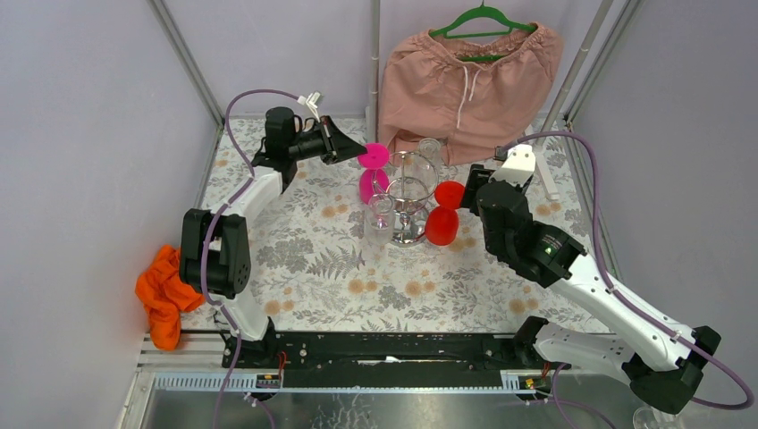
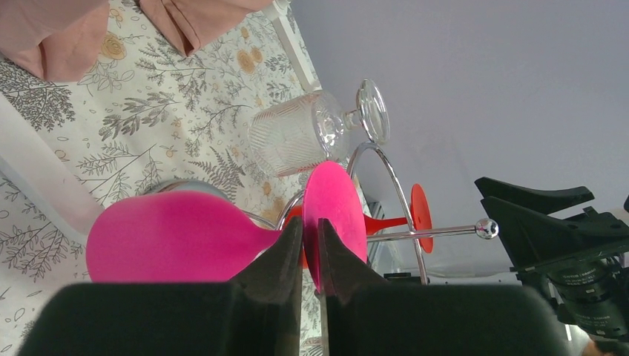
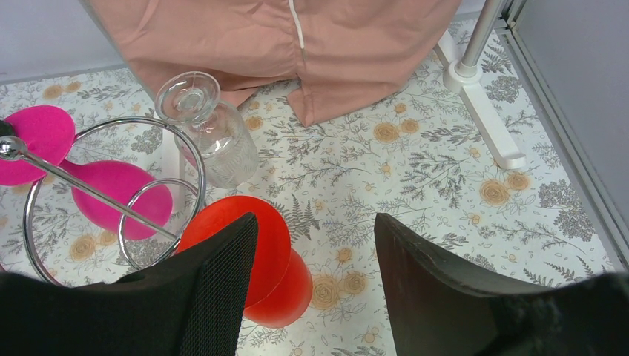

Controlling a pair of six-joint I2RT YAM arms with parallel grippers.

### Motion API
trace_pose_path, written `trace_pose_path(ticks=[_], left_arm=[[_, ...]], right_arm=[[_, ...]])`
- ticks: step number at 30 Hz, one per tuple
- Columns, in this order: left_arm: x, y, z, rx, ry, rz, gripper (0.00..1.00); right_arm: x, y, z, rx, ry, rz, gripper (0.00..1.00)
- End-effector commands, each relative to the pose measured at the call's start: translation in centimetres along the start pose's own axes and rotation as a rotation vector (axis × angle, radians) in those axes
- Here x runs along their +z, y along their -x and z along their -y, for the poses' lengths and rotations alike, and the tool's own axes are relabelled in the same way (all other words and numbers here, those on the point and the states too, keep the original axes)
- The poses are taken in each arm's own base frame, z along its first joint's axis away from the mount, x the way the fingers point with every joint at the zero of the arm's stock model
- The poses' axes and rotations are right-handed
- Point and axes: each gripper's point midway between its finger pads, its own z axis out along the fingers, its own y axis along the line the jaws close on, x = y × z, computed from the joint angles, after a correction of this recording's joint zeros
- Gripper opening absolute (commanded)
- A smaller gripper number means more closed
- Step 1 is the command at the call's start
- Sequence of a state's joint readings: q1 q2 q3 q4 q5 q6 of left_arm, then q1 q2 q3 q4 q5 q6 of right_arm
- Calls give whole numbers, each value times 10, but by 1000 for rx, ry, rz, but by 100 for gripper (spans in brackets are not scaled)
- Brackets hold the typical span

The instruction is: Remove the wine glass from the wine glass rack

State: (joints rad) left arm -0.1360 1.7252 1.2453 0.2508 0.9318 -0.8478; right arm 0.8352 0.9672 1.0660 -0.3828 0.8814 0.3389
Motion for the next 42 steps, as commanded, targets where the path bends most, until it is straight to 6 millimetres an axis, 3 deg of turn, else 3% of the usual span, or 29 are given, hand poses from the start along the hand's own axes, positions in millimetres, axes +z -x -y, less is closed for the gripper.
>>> trace_pose_path(ticks=[1, 7, 23, 32, 42], left_arm=[[-3, 11, 9, 30, -20, 8, 14], [-4, 18, 8, 11, -19, 15, 0], [-9, 33, 3, -59, -95, 27, 0], [-25, 45, 18, -154, -217, 48, 0], [-31, 53, 4, -228, -224, 70, 0]], right_arm=[[1, 7, -1, 51, -14, 31, 67], [0, 8, 0, 55, -17, 35, 67], [2, 2, -1, 46, -17, 25, 67], [5, -2, -4, 42, -15, 14, 67], [6, -2, -7, 39, -10, 11, 67]])
